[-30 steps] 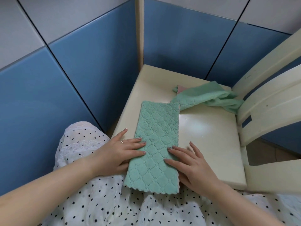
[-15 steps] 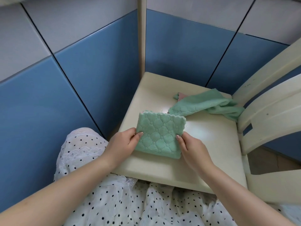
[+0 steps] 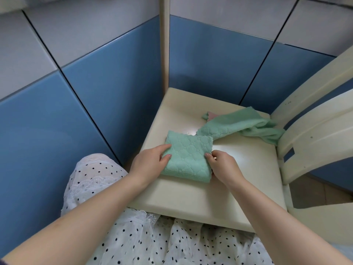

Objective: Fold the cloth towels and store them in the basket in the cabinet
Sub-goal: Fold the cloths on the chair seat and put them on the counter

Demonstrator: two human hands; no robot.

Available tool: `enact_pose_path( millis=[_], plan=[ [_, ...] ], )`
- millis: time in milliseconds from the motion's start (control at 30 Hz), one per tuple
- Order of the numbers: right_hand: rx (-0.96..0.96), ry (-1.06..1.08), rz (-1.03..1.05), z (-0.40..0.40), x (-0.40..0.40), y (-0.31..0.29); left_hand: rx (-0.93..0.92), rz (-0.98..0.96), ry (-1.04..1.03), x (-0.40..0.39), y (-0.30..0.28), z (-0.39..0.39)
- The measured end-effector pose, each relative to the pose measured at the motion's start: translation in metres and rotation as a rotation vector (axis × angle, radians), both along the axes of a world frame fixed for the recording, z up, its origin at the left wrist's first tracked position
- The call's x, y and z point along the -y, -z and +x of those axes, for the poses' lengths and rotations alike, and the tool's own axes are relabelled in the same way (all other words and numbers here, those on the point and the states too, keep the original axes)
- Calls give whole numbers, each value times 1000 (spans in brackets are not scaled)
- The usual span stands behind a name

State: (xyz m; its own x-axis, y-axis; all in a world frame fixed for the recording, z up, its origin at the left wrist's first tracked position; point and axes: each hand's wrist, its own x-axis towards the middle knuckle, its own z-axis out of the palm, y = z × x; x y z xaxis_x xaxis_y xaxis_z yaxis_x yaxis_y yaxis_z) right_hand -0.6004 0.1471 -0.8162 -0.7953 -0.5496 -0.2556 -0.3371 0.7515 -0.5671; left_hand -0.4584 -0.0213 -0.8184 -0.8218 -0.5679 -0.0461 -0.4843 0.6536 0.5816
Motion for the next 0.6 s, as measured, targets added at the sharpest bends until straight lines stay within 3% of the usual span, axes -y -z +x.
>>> enact_pose_path(
  millis=[200, 300, 367, 433, 533, 600],
  plan=[
    [63, 148, -74, -4, -8, -11, 72, 5, 3, 7, -8, -5],
    [-127, 170, -265, -2, -8, -21, -146, -305, 77, 4, -4, -4],
    [-348, 22, -294, 9, 9, -18, -196, -492, 185, -5, 0, -14],
    [-505, -144, -175, 23, 30, -6, -6, -535, 309, -17, 2, -27],
    [-380, -282, 86, 39, 45, 9, 309, -489, 390, -21, 10, -39],
    [-330, -287, 144, 38, 40, 19, 362, -496, 371, -21, 13, -39]
  ],
)
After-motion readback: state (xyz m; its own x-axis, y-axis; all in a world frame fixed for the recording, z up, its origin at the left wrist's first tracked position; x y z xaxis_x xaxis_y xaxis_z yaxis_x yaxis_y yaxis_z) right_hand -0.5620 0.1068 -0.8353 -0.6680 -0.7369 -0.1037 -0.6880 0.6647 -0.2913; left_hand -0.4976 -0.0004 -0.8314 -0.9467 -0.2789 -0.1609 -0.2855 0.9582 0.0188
